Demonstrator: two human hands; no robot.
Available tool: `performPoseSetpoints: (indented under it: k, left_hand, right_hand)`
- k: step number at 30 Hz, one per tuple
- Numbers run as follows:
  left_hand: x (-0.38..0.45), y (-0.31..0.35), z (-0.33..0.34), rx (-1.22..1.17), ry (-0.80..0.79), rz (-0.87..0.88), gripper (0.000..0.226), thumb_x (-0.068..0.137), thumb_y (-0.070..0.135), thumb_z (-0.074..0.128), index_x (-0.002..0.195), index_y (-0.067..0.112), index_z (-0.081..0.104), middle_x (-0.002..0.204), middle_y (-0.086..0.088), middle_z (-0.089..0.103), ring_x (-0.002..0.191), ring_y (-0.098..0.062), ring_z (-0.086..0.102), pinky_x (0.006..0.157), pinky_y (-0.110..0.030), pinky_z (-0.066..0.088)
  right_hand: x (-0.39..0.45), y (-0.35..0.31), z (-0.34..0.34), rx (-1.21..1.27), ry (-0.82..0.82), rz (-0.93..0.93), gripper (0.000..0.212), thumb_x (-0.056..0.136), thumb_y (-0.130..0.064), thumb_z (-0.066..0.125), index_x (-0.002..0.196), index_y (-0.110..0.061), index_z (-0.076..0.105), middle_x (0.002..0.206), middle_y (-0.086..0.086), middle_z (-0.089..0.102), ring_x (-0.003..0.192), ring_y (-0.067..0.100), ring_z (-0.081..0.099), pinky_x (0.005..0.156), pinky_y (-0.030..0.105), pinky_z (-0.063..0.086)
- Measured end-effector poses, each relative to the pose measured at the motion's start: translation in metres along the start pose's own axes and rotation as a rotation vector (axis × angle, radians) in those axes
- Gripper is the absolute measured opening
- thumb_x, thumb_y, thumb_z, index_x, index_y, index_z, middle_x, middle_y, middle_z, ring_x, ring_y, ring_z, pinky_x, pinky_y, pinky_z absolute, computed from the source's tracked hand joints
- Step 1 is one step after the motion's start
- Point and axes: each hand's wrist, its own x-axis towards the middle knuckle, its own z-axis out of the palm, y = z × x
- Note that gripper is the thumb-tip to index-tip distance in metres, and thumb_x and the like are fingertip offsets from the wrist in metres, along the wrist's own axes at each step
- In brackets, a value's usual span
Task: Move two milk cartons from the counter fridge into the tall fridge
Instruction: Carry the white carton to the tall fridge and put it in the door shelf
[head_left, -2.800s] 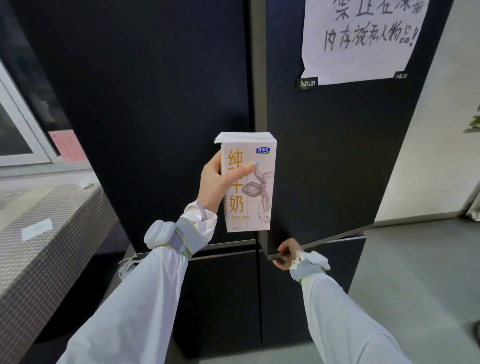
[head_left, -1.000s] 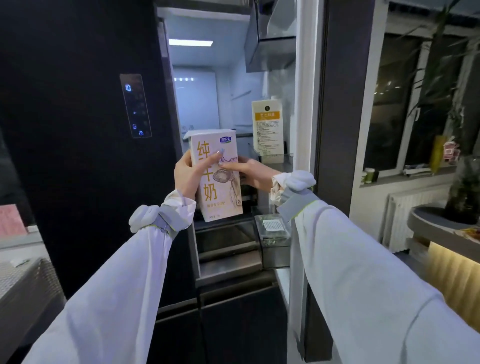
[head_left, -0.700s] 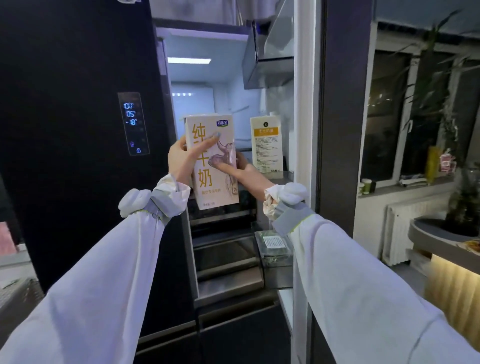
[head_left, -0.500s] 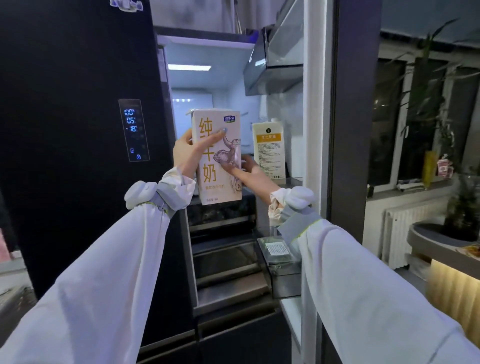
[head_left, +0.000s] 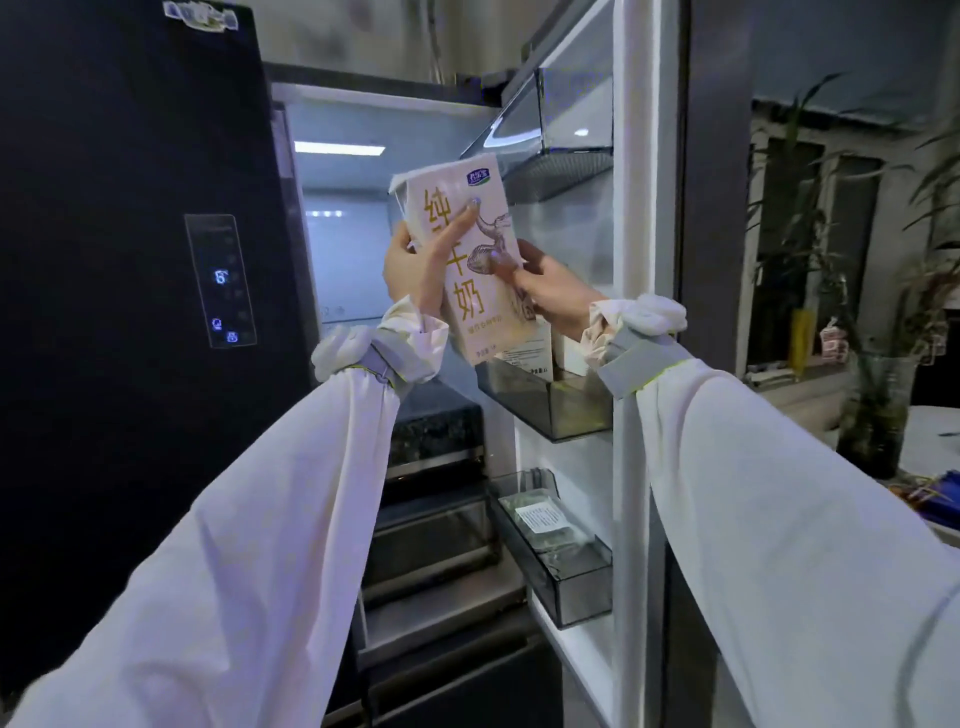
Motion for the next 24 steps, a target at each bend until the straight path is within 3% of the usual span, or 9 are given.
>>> performPoseSetpoints:
  k: [2,5,8,13,19,24]
  left_hand:
    - [0.001,-0.008,0.012,-0.024,0.01,-0.01,0.048,0.058,0.041,0.093,0.096,0.018,0.073,0.088,0.002,0.079,0.081,-0.016,0.076,0.081,-0.039,0.063]
    - [-0.002,-0.019,0.029,-0.047,0.044,-0.019,0.045,0.055,0.046,0.094,0.088,0.025,0.072,0.087,0.004,0.079,0.084,-0.016,0.077,0.085,-0.043,0.062]
    - [-0.006,-0.029,0.036,-0.096,0.091,-0.027,0.041,0.058,0.042,0.094,0.086,0.024,0.068,0.089,0.002,0.079,0.084,-0.018,0.077,0.084,-0.043,0.062]
    - [-0.014,-0.044,0.048,-0.163,0.084,-0.063,0.038,0.064,0.03,0.094,0.09,0.018,0.068,0.095,-0.005,0.079,0.09,-0.023,0.077,0.084,-0.045,0.062]
    - [-0.017,-0.047,0.072,-0.166,0.046,-0.068,0.033,0.068,0.023,0.092,0.087,0.017,0.065,0.095,-0.007,0.077,0.085,-0.021,0.075,0.08,-0.036,0.063]
    - [-0.021,-0.068,0.087,-0.22,0.041,-0.132,0.04,0.067,0.024,0.093,0.095,0.013,0.067,0.099,-0.009,0.078,0.093,-0.025,0.076,0.083,-0.043,0.063]
  right_hand:
    - [0.001,0.002,-0.012,0.015,0.014,0.006,0.036,0.098,-0.021,0.052,0.134,-0.016,0.048,0.111,0.007,0.067,0.087,0.009,0.07,0.071,0.023,0.058]
    - [0.002,0.007,-0.025,-0.035,0.013,-0.009,0.039,0.099,-0.02,0.051,0.137,-0.018,0.044,0.122,0.009,0.064,0.1,0.016,0.067,0.086,0.031,0.057]
    - [0.003,0.005,-0.029,-0.124,0.039,-0.008,0.041,0.099,-0.023,0.051,0.139,-0.02,0.042,0.123,0.006,0.064,0.104,0.018,0.066,0.087,0.033,0.056]
    - [0.002,0.016,-0.04,-0.165,0.08,0.061,0.045,0.097,-0.025,0.054,0.141,-0.025,0.042,0.128,0.006,0.064,0.117,0.027,0.062,0.101,0.051,0.048]
    - [-0.006,0.015,-0.055,-0.128,0.146,0.061,0.042,0.099,-0.022,0.051,0.14,-0.022,0.041,0.129,0.008,0.063,0.116,0.025,0.062,0.1,0.048,0.049]
    - [-0.008,0.021,-0.07,-0.174,0.181,0.073,0.042,0.1,-0.008,0.043,0.14,-0.021,0.04,0.128,0.005,0.06,0.108,0.02,0.064,0.093,0.042,0.054]
